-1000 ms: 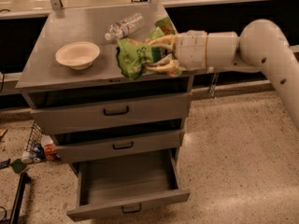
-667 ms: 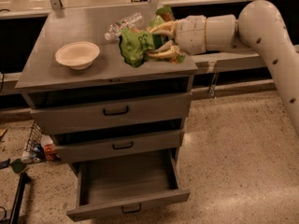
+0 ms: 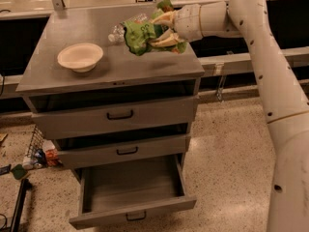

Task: Pick green rice chip bag from bottom drawer and place on counter

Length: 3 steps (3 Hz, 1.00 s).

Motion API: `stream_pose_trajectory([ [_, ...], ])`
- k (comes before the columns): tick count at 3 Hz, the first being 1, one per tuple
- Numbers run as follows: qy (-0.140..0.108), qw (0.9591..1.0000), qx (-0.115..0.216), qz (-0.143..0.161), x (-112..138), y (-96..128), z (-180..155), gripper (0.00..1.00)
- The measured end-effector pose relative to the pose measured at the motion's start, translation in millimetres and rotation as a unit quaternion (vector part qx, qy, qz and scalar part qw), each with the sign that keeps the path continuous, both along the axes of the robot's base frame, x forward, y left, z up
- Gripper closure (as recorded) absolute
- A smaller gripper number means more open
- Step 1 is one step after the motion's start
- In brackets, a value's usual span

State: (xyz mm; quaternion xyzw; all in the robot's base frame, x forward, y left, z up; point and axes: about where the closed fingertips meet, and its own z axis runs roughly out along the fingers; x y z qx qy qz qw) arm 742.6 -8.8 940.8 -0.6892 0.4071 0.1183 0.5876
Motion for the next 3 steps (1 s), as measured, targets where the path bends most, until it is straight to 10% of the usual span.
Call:
stream_pose_trajectory([
  [3, 0.040, 0.9991, 0.008, -0.012, 26, 15, -31, 0.01],
])
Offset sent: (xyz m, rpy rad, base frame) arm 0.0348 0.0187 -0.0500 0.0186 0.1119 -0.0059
